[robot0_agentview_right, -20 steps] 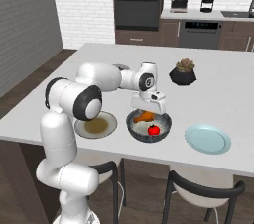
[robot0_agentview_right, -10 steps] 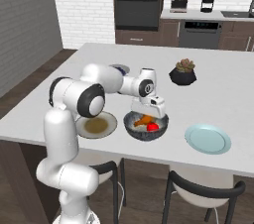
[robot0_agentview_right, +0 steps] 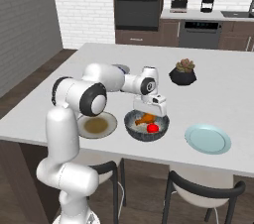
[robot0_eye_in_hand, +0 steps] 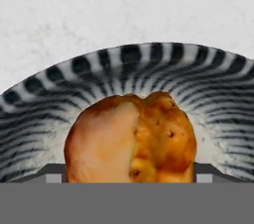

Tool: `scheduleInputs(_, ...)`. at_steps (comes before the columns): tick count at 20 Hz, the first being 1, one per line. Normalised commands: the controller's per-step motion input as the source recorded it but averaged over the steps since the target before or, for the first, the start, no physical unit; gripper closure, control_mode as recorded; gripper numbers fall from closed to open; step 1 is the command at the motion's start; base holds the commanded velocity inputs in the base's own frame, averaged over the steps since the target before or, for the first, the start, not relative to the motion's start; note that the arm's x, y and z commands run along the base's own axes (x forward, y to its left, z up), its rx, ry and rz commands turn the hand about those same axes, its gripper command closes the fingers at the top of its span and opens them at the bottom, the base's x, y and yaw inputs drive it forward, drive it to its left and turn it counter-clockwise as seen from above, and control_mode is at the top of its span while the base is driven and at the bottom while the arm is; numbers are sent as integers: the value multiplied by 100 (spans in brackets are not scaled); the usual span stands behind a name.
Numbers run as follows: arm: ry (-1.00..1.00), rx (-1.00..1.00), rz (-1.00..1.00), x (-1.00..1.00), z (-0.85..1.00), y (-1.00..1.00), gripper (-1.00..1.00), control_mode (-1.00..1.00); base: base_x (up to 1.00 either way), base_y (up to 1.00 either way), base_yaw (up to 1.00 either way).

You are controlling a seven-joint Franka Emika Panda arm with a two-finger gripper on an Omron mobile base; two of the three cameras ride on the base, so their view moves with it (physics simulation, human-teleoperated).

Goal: Pick the chicken drumstick and tomato from their plates and place them in the bowl. Then put the bowl in the fridge.

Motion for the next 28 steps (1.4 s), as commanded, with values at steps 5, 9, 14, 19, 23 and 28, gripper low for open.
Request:
scheduleInputs(5,-7,0,-4,-45,33,0,-100,-100,0,0,0)
scheduleInputs(9,-15,0,-10,-58,54,0,-100,-100,0,0,0)
scheduleInputs(14,-11,0,-20,-71,61,-2,-100,-100,0,0,0)
scheduleInputs(19,-2,1,-34,-74,19,-12,-100,-100,0,0,0)
scheduleInputs(23,-1,2,-32,-65,14,-9,-100,-100,0,0,0)
scheduleInputs(28,-2,2,-23,-58,23,-4,-100,-100,0,0,0)
